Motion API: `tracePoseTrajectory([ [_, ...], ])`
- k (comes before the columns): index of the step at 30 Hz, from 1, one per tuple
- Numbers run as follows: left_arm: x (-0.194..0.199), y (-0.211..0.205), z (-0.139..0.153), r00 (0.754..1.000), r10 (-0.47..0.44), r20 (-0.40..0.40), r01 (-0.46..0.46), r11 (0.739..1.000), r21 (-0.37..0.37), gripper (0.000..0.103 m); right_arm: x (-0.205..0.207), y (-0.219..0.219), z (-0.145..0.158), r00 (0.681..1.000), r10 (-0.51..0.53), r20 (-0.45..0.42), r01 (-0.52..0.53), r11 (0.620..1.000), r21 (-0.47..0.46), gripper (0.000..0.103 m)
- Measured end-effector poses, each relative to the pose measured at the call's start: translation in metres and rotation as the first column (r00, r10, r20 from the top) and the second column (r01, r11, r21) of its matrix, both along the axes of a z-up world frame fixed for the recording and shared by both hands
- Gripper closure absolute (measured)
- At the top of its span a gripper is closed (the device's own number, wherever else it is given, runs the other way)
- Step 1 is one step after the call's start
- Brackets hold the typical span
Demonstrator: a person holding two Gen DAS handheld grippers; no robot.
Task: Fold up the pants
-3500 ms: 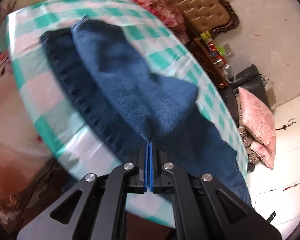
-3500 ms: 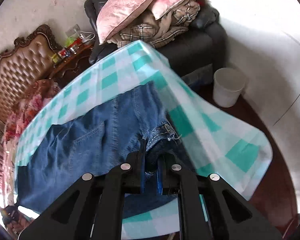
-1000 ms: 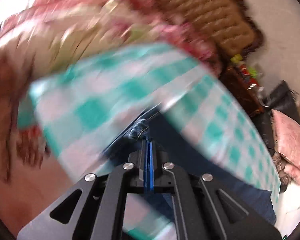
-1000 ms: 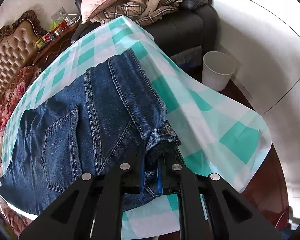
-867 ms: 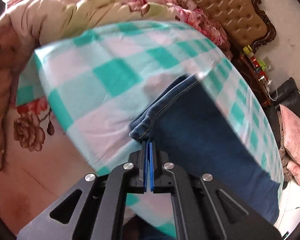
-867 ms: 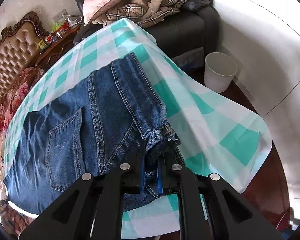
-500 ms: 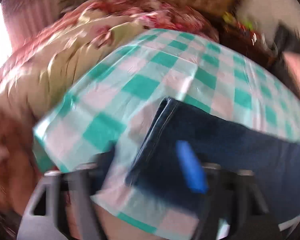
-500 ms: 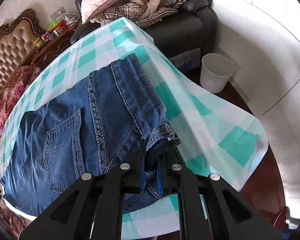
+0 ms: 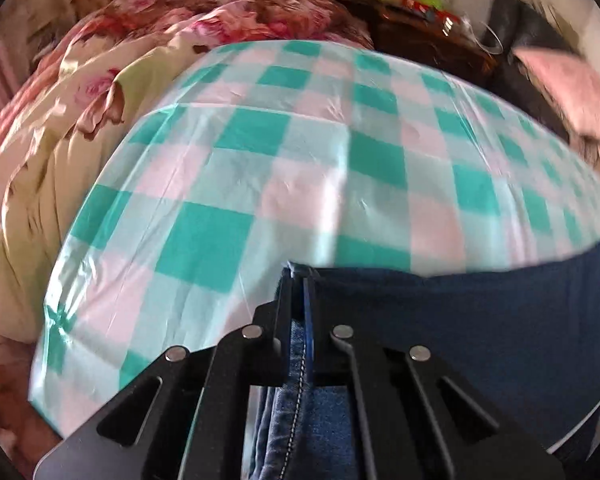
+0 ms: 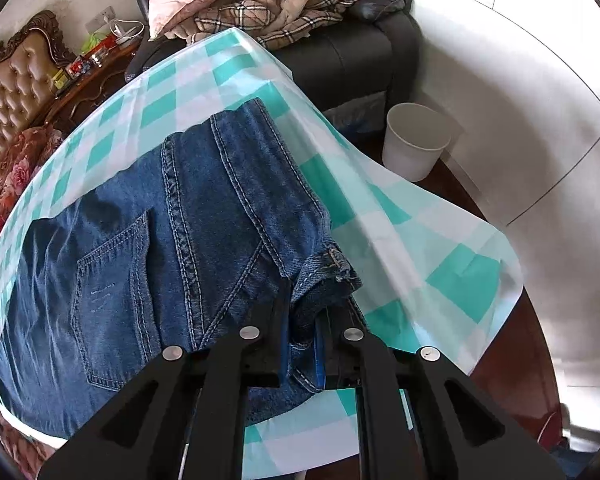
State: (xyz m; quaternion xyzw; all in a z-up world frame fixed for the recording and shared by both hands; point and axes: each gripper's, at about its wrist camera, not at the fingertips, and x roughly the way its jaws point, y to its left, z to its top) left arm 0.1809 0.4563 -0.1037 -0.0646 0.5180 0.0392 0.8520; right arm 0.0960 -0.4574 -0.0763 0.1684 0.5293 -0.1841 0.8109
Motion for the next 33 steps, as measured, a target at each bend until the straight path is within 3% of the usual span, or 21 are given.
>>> tracePoseTrajectory([
  [3,-0.003,-0.003,0.004,1.000,0.021,0.014,-0.022,0.999,0.037,0.081,0.001,0.002,0.000,1.000,-0.004,-0.002,0.004,1.000,-0.012,0.092],
  [5,-0.010,-0.002,0.017,0.997,0.007,0.076,-0.004,0.999,-0.032,0.032,0.001,0.004,0.000,1.000,0.002,-0.006,-0.002,1.000,-0.024,0.091],
  [6,-0.010,-0.001,0.019,0.996,0.001,0.091,0.002,1.000,-0.031,0.029,0.001,0.005,0.000,1.000,0.005,-0.007,-0.005,1.000,-0.030,0.091],
  [7,-0.009,-0.001,0.017,0.997,-0.001,0.077,0.002,1.000,-0.009,0.030,0.001,0.005,0.000,1.000,0.003,-0.009,-0.004,0.999,-0.032,0.090],
  [9,-0.001,-0.002,0.002,1.000,-0.026,-0.003,0.027,1.000,0.013,0.073,0.000,0.004,0.001,1.000,-0.013,-0.009,0.012,0.999,-0.038,0.086],
  [10,0.002,-0.003,-0.007,0.997,-0.063,-0.045,0.062,0.998,-0.006,0.087,-0.001,0.004,0.002,1.000,-0.020,-0.009,0.019,0.999,-0.044,0.083],
  [13,0.001,0.001,-0.005,0.998,-0.062,-0.029,0.062,0.998,-0.024,0.089,-0.007,0.003,0.008,0.999,-0.039,0.002,0.039,0.997,-0.063,0.076],
  [15,0.000,0.010,-0.005,1.000,-0.026,-0.014,0.026,0.998,-0.058,0.089,-0.013,0.002,0.018,0.998,-0.060,0.026,0.062,0.995,-0.078,0.062],
  [19,-0.002,0.011,-0.005,0.998,0.055,0.013,-0.054,0.998,-0.042,0.090,-0.026,0.008,0.055,0.992,-0.097,0.084,0.116,0.956,-0.269,0.058],
  [21,-0.001,0.000,-0.004,0.999,0.049,0.007,-0.049,0.998,0.027,0.089,-0.022,0.014,0.075,0.990,-0.073,0.121,0.110,0.934,-0.339,0.058],
  [22,0.001,-0.002,-0.005,0.999,0.043,-0.001,-0.043,0.998,0.050,0.086,-0.015,0.018,0.081,0.991,-0.029,0.129,0.073,0.933,-0.353,0.058],
  [25,-0.001,0.001,0.001,0.998,0.062,0.017,-0.063,0.997,0.037,0.055,0.024,0.042,0.091,0.977,0.168,0.130,-0.115,0.933,-0.342,0.058],
  [26,-0.003,0.002,0.004,0.998,0.055,0.031,-0.056,0.998,0.021,0.053,0.038,0.047,0.088,0.967,0.219,0.128,-0.169,0.933,-0.316,0.060],
  [29,-0.004,-0.005,0.005,1.000,0.006,0.011,-0.006,1.000,0.028,0.051,0.095,0.053,0.054,0.922,0.384,0.058,-0.364,0.907,-0.212,0.071],
  [31,-0.002,-0.010,0.002,1.000,-0.020,-0.008,0.020,0.998,0.064,0.051,0.119,0.050,0.035,0.908,0.418,0.020,-0.405,0.890,-0.208,0.071],
  [32,-0.001,-0.013,0.000,0.999,-0.036,-0.016,0.037,0.997,0.069,0.052,0.129,0.048,0.028,0.906,0.424,0.005,-0.413,0.886,-0.211,0.071],
  [33,0.002,-0.015,-0.001,0.998,-0.060,-0.029,0.061,0.996,0.064,0.062,0.138,0.048,0.021,0.893,0.450,-0.003,-0.441,0.875,-0.197,0.071],
])
